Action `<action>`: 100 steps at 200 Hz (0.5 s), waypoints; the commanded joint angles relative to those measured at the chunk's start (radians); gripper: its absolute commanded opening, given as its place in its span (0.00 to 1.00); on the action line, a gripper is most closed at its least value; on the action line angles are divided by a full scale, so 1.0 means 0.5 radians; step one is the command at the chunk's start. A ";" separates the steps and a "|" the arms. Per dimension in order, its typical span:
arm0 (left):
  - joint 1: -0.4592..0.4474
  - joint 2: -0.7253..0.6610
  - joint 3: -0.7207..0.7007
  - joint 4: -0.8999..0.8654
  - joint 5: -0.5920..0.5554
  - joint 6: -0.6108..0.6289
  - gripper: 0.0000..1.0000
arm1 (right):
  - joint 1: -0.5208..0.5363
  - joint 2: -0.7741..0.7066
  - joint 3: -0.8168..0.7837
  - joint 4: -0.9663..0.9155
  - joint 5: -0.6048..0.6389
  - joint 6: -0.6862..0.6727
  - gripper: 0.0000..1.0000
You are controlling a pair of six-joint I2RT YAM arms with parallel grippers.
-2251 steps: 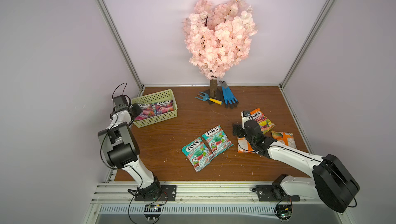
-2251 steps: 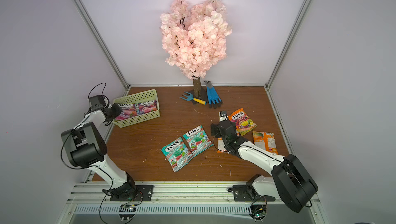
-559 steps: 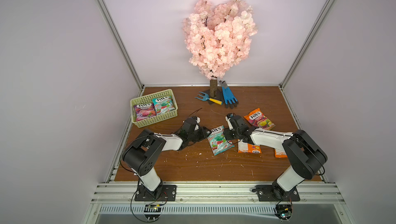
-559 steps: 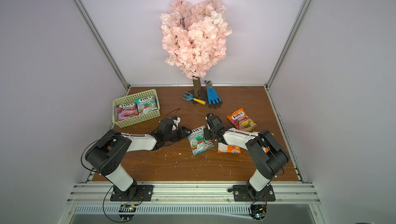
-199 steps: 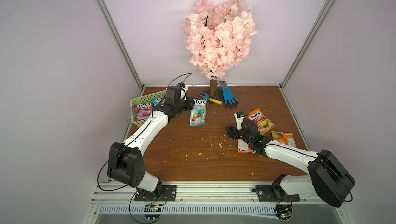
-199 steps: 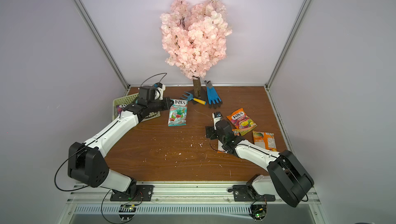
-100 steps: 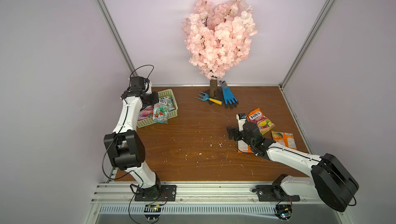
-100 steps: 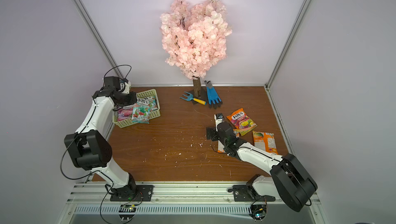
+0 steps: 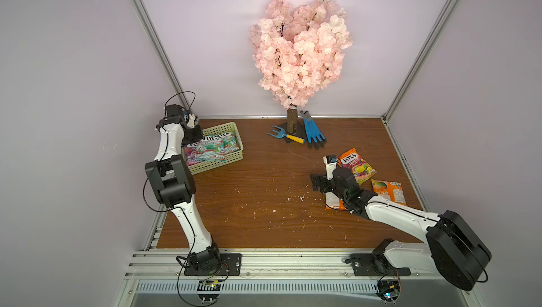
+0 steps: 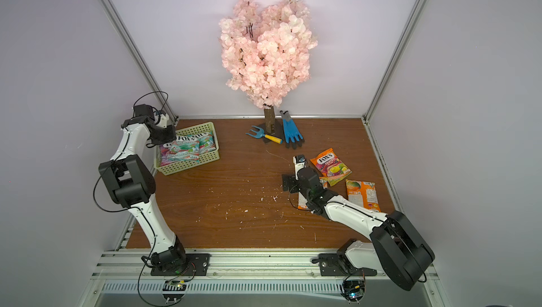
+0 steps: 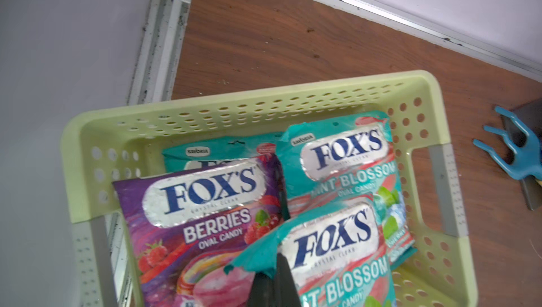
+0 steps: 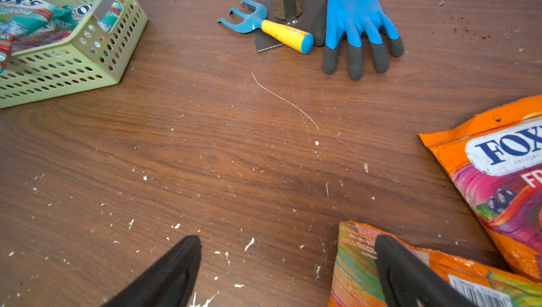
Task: Put the candies in the basket
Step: Place the candy in the basket.
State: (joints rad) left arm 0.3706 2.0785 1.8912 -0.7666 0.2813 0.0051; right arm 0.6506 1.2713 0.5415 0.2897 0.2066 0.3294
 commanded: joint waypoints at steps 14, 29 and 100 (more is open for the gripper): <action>0.087 0.107 0.167 0.042 -0.143 0.101 0.00 | 0.004 0.000 -0.019 0.095 -0.007 0.019 0.99; 0.111 0.146 0.204 0.039 -0.206 0.127 0.00 | 0.004 0.035 -0.016 0.113 -0.025 0.029 0.99; 0.137 0.359 0.397 0.042 -0.346 0.202 0.04 | 0.004 0.094 0.000 0.111 -0.021 0.017 0.99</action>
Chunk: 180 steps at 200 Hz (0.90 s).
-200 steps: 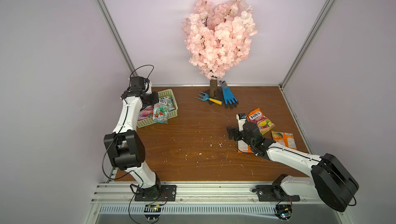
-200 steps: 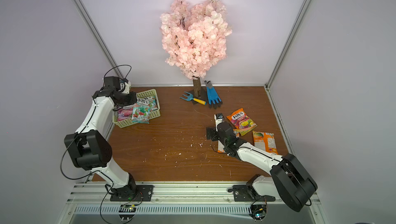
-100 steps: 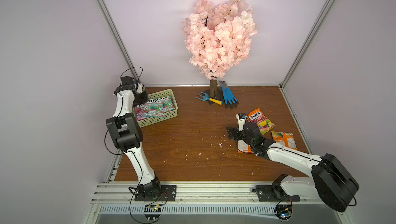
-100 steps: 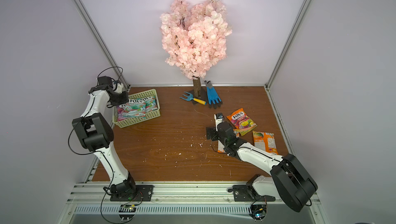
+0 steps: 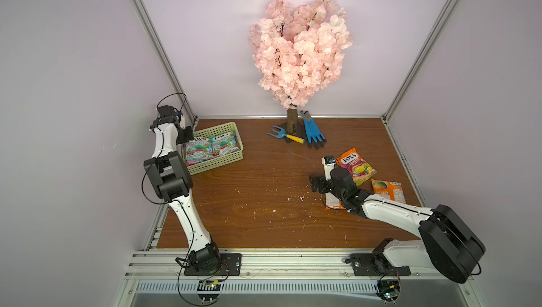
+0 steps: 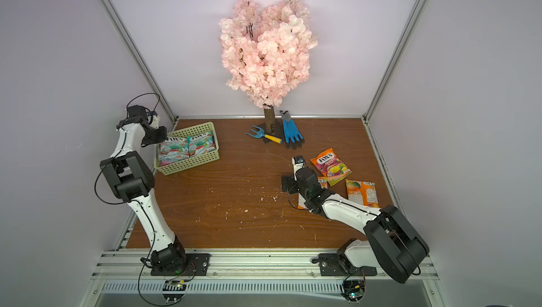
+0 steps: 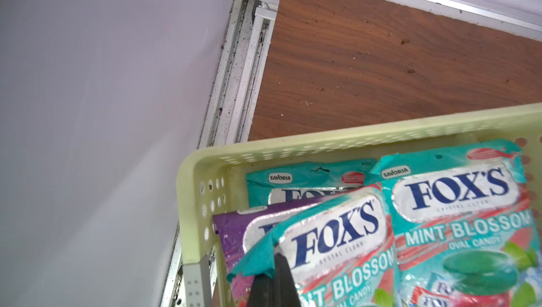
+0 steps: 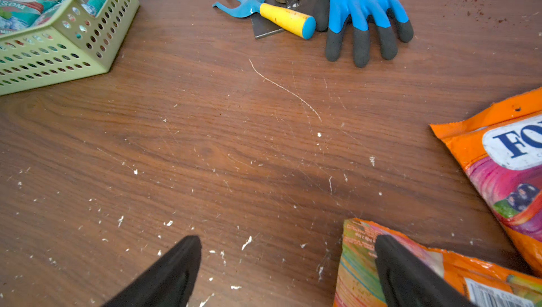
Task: Put the candies in the basket
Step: Place the candy in the basket.
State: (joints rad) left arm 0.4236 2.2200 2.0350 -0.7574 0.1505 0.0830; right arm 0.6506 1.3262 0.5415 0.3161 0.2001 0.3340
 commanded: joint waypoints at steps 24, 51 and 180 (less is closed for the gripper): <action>0.033 0.115 0.172 0.024 -0.091 0.033 0.20 | 0.005 -0.006 0.003 0.062 0.007 0.002 0.99; 0.031 0.087 0.211 0.024 -0.108 0.006 0.49 | 0.004 0.017 0.005 0.064 0.032 -0.005 0.99; -0.135 -1.085 -0.763 0.346 0.522 -0.486 1.00 | -0.320 -0.383 0.114 -1.145 0.190 0.418 0.91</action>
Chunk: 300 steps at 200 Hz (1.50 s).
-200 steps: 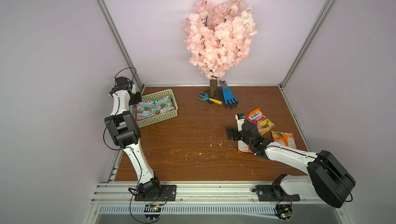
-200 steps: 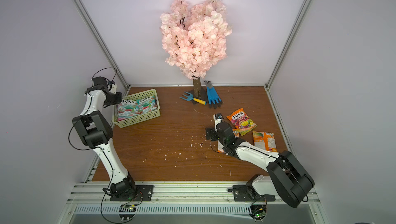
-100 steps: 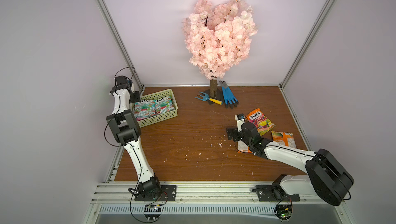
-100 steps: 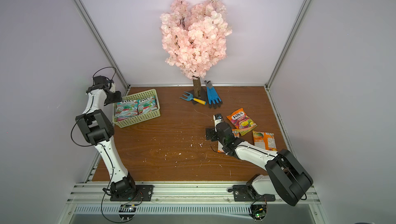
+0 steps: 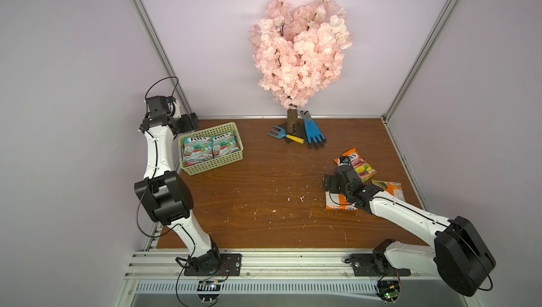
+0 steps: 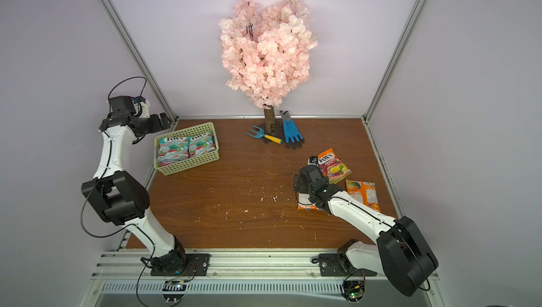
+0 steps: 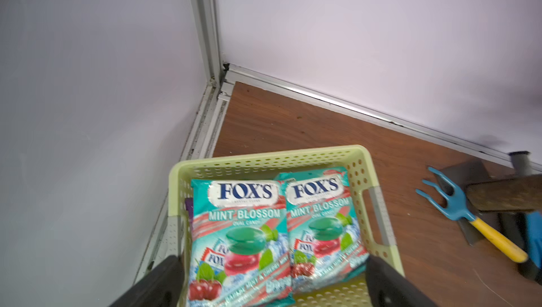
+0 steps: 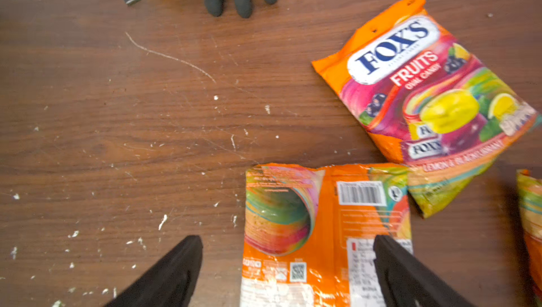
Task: Put the candies in the basket
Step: Place the candy in the basket, then pick up the candy at the center of the board.
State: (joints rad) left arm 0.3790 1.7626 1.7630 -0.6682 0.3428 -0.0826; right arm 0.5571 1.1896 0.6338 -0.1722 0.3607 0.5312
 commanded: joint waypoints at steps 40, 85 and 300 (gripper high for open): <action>0.009 -0.565 -0.706 0.556 0.205 -0.492 0.99 | -0.253 -0.061 0.037 -0.339 -0.504 -0.343 0.69; -0.028 -0.793 -1.063 0.766 0.468 -0.555 1.00 | 0.184 -0.198 0.207 -0.197 -0.350 -0.795 0.66; -1.173 -1.648 -1.906 1.352 -0.208 0.134 1.00 | 0.545 0.056 -0.211 -0.432 0.329 -2.044 0.53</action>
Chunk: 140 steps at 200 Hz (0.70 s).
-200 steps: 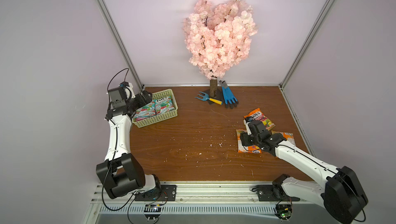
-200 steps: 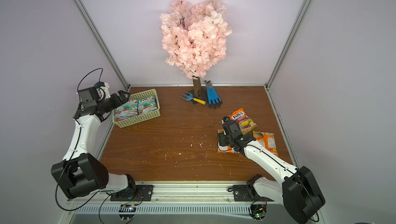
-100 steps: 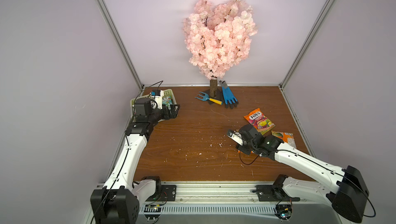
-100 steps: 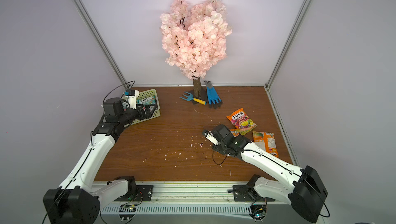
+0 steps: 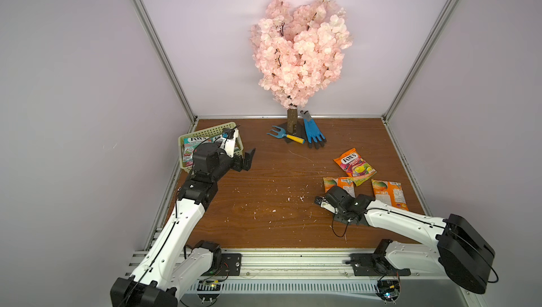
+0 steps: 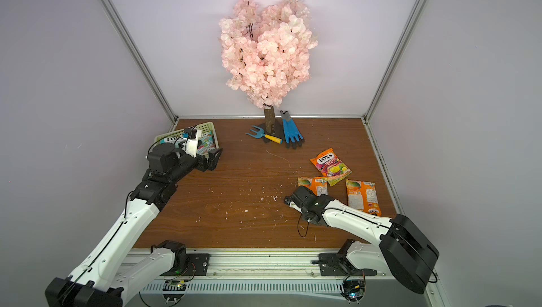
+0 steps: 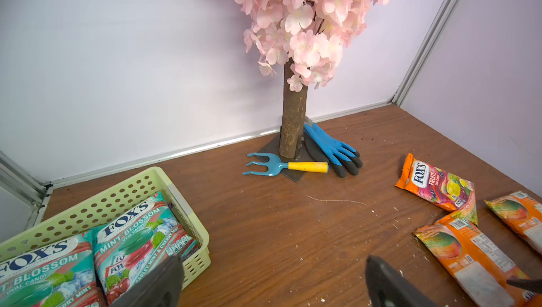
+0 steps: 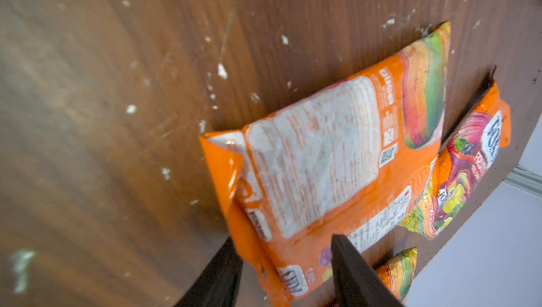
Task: Put the candies in the basket
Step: Pick up the candy at the center of the board.
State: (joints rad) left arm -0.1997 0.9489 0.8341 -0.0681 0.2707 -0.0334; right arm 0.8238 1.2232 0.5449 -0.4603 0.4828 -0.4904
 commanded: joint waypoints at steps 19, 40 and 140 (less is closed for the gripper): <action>-0.015 -0.001 -0.100 0.246 -0.074 0.026 1.00 | 0.007 -0.024 -0.082 0.214 0.019 -0.017 0.51; -0.015 0.048 -0.145 0.351 -0.041 -0.008 1.00 | 0.000 0.014 -0.102 0.254 -0.004 -0.042 0.42; -0.045 0.012 -0.733 1.330 0.858 0.694 0.58 | -0.084 -0.394 0.451 -0.030 -0.913 0.089 0.00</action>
State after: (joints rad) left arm -0.2077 0.9657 0.5144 0.3969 0.5327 0.1623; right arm 0.7895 1.0626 0.6998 -0.4591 0.2230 -0.4816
